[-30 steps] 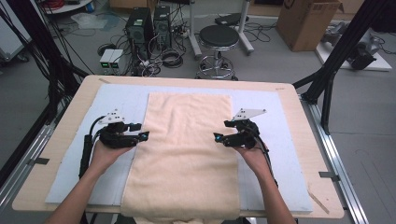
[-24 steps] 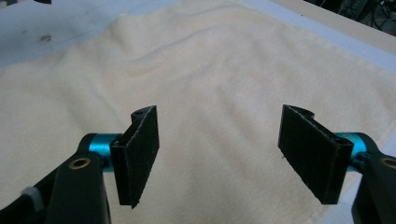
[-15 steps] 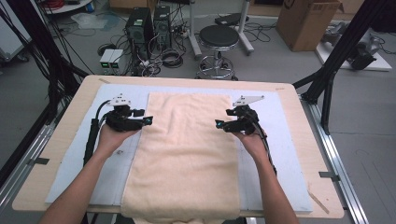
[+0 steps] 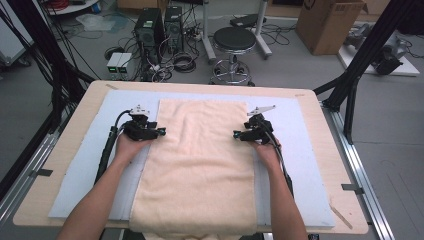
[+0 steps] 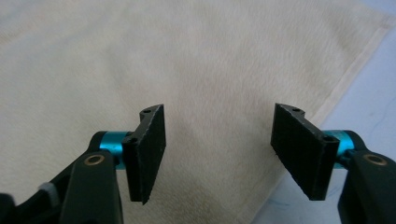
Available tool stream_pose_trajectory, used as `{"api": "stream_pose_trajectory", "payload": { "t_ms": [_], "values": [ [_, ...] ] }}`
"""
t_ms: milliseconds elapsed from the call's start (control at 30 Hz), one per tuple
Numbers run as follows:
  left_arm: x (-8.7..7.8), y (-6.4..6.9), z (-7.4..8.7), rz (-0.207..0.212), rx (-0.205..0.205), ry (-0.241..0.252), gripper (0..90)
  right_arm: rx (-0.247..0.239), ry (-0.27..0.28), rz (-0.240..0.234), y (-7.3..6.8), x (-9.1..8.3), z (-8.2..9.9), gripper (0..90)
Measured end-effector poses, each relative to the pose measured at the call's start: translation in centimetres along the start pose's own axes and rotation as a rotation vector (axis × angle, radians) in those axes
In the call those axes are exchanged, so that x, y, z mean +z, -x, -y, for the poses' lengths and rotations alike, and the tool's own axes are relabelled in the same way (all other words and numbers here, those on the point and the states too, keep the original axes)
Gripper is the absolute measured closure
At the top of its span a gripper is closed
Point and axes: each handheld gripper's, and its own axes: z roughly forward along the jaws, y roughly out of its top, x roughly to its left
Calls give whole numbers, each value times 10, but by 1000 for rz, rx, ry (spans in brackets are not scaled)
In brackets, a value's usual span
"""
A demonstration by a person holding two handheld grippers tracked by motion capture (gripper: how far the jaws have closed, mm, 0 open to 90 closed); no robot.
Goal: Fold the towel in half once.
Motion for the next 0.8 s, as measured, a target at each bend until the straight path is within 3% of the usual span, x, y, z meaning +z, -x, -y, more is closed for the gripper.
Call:
{"api": "stream_pose_trajectory", "payload": {
  "t_ms": [167, 233, 333, 433, 500, 567, 700, 800],
  "values": [
    [-2, 0, 0, -44, 14, -3, 614, -38, 3, 32, -1, 2, -1, 554],
    [-2, 0, 0, -61, 5, -4, 706, -30, 0, 4, -1, 2, -3, 681],
    [-3, -1, 0, -33, 7, -12, 823, -42, -15, -28, -4, 2, -4, 794],
    [-3, 0, 0, -32, 7, -9, 828, -50, -17, -35, -4, 2, -5, 791],
    [-3, -1, 0, -30, -3, 0, 759, -56, -11, -42, -2, 2, -5, 704],
    [-2, -2, 0, -57, -18, 11, 624, -32, 19, -14, -1, -1, -5, 634],
    [1, -6, -1, -71, -77, 59, 546, 1, 57, 50, 6, -6, -6, 557],
    [6, -7, 0, -88, -87, 47, 546, 26, 44, 63, 9, -3, -8, 519]
  ]
}}
